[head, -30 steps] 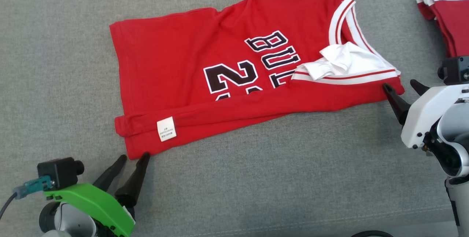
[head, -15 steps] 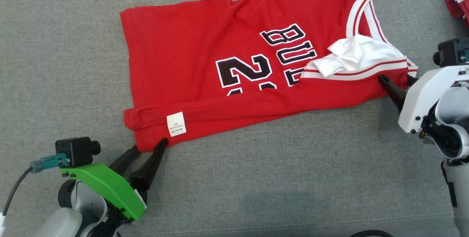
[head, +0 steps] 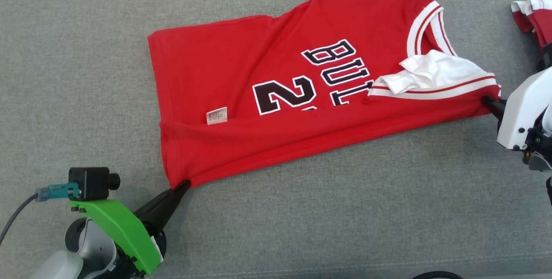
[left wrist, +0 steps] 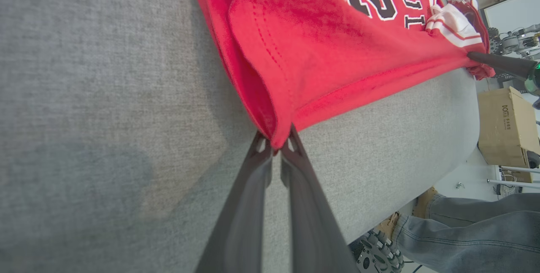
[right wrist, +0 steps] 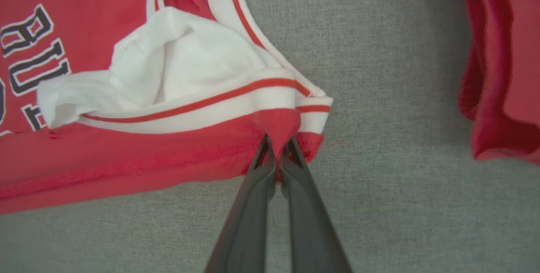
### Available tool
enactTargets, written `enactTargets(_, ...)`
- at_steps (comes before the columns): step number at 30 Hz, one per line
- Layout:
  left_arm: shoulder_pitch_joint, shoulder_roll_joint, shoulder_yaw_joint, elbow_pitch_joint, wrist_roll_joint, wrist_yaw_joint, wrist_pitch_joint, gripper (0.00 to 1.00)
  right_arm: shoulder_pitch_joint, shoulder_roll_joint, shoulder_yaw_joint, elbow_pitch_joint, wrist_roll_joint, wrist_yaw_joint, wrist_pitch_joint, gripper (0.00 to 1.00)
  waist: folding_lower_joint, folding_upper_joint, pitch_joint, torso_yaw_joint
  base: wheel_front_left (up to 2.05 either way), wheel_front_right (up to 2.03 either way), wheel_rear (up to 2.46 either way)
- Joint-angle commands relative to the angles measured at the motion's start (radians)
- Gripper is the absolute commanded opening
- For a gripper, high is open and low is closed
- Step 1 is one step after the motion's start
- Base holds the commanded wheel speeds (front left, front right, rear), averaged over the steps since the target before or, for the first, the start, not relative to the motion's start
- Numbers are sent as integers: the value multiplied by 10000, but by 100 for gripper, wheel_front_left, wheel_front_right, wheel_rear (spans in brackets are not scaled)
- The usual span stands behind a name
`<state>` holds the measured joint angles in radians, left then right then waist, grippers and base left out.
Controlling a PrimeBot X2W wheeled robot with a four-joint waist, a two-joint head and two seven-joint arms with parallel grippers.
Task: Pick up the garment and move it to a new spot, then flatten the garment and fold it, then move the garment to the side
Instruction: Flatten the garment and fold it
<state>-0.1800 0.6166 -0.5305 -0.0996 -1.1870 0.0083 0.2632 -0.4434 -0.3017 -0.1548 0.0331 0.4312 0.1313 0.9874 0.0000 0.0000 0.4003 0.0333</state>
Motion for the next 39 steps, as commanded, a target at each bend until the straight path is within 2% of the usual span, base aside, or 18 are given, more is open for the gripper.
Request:
enactTargets(1, 153, 99, 29, -27, -42, -22, 38, 0, 45, -28, -56, -52, 62, -12, 53, 0, 0, 0, -166, -6, 0, 0, 0)
enactTargets(7, 943, 443, -157, -632, -355, -72, 301, 0, 869, 9, -93, -827, 346, -12, 959, 0, 0, 0, -566, -17, 0, 0, 0)
enactTargets(16, 2166, 1194, 66, -1303, -806, -3, 269, 0, 2880, -16, -666, -2935, 1003, -12, 2308, 0, 0, 0, -816, 8, 0, 0, 0)
enactTargets(20, 2444, 1281, 138, -1281, -1067, 23, 296, 0, 3351, 128, -884, -3284, 1010, -12, 2593, 0, 0, 0, -871, -30, 0, 0, 0)
enactTargets(25, 2441, 1042, 26, -847, -980, 96, 236, 0, 3554, 342, -713, -2944, 736, -12, 2182, 0, 0, 0, -939, -42, 0, 0, 0)
enactTargets(26, 2416, 992, -10, -754, -944, 92, 208, 15, 3531, 394, -626, -2855, 717, -11, 2018, 12, 0, 0, -960, -47, 0, 0, 0)
enactTargets(27, 2388, 909, 6, -677, -913, 118, 124, 40, 3467, 407, -561, -2809, 648, -9, 1806, 49, 0, 0, -972, -47, 0, 0, 0)
enactTargets(28, 2353, 840, 35, -608, -822, 182, 24, 100, 3416, 443, -501, -2707, 598, -9, 1657, 100, 0, 0, -982, -46, 0, 0, 0)
enactTargets(32, 2181, 756, -49, -485, -438, 420, -187, 100, 3203, 383, -237, -2651, 753, -8, 1351, 100, 0, 0, -964, -18, 0, 0, 0)
enactTargets(37, 1968, 1490, 329, -928, 426, 958, -487, 100, 2387, -32, -372, -3252, 1064, -8, 1395, 100, 0, 0, -630, -10, 0, 0, 0)
enactTargets(39, 1858, 1596, 497, -1078, 495, 1044, -582, 100, 2087, -158, -403, -3382, 1082, -8, 1396, 100, 0, 0, -513, 9, 0, 0, 0)
